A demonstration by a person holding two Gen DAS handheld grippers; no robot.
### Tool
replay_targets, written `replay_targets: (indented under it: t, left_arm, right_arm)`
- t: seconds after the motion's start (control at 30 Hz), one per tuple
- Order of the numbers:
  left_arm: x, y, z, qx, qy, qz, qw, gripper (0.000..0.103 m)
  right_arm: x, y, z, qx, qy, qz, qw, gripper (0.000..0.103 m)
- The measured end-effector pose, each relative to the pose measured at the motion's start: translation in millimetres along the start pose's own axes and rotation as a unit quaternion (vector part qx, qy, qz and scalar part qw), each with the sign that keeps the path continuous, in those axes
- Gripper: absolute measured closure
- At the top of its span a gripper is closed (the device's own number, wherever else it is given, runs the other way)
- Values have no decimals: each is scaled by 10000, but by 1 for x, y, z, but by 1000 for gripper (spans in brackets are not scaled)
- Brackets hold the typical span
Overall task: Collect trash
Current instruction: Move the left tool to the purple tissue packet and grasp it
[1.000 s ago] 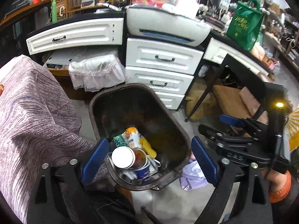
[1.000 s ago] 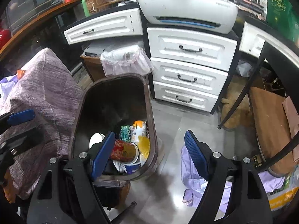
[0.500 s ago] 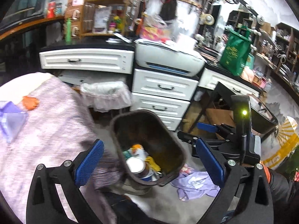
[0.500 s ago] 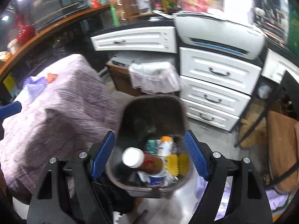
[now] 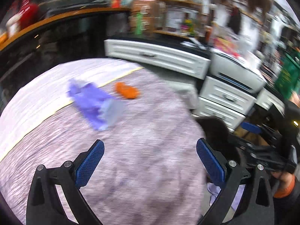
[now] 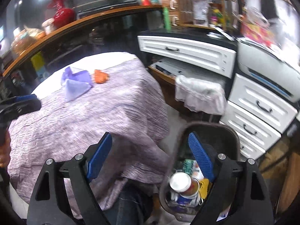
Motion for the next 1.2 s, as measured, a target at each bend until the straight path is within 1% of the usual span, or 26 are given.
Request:
replay_targets:
  t: [0.1,0.2,0.27,0.37,0.5,0.6,0.67,0.7,0.73,0.77,0.8,0.83,0.9,0.93,1.03,1.1,1.2]
  left_arm:
    - [-9,-3,37,-326,421,70,9986,6]
    - [-22,-7,70,-426,896,99,9950,6]
    - [-33,-13,86,-383,1168,123,9923,6]
    - [-44,-24,101,-348,1407,217,9892,6]
    - [-59,-57,111,-253,1675,547,9840,6]
    - [-65,-80,116,-245,1807,764,9803,9]
    - [-68,-92,118,-243,1861,845,9786,15]
    - [-67,-96,120,-254,1876,900,9778,21]
    - [-66,-100,121,-249,1900,954,9768,32]
    - [-64,-103,121,-215,1938,996,9757,37]
    - [-62,-106,124,-190,1994,1026,9743,45]
    - [-59,-107,125,-178,2025,1021,9738,56]
    - [-56,-106,128,-117,2052,979,9737,70]
    - [-54,-103,129,-55,2070,922,9740,72]
    - [-49,-91,132,-87,2046,738,9760,81]
    - [-48,-80,133,-126,2020,566,9777,84]
    - [-45,-60,138,-236,1978,228,9797,84]
  right_arm:
    - [-11,-5,14,-93,148,-29,9998,20]
    - [-20,-9,25,-137,286,-41,9995,20]
    - [-24,-12,31,-146,360,-39,9992,20]
    - [-28,-17,34,-168,406,-4,9990,20]
    - [-29,-23,34,-146,442,55,9989,20]
    - [-29,-27,33,-98,482,108,9987,20]
    - [-29,-30,33,-76,516,141,9985,20]
    - [-30,-32,33,-66,535,165,9984,20]
    - [-31,-34,32,-62,543,180,9983,20]
    - [-32,-36,32,-57,553,196,9983,20]
    - [-33,-39,33,-59,569,222,9981,20]
    - [-35,-41,33,-69,580,237,9980,20]
    - [-40,-47,37,-127,619,247,9977,20]
    - [-43,-50,40,-171,646,241,9975,20]
    - [-55,-59,51,-283,707,229,9968,20]
    - [-65,-67,60,-406,780,218,9959,20]
    - [-80,-79,77,-529,965,250,9936,20]
Point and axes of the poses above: each gripper's, at about its wrist camera, not at the fingertips, and y roughly against the way its jaws point, z to its left, x to its underside, the point moved 4 cm from there along -y, roughly the way its jaws point, and after that the axes turned 4 degrees about y, right-handed, at the moved point
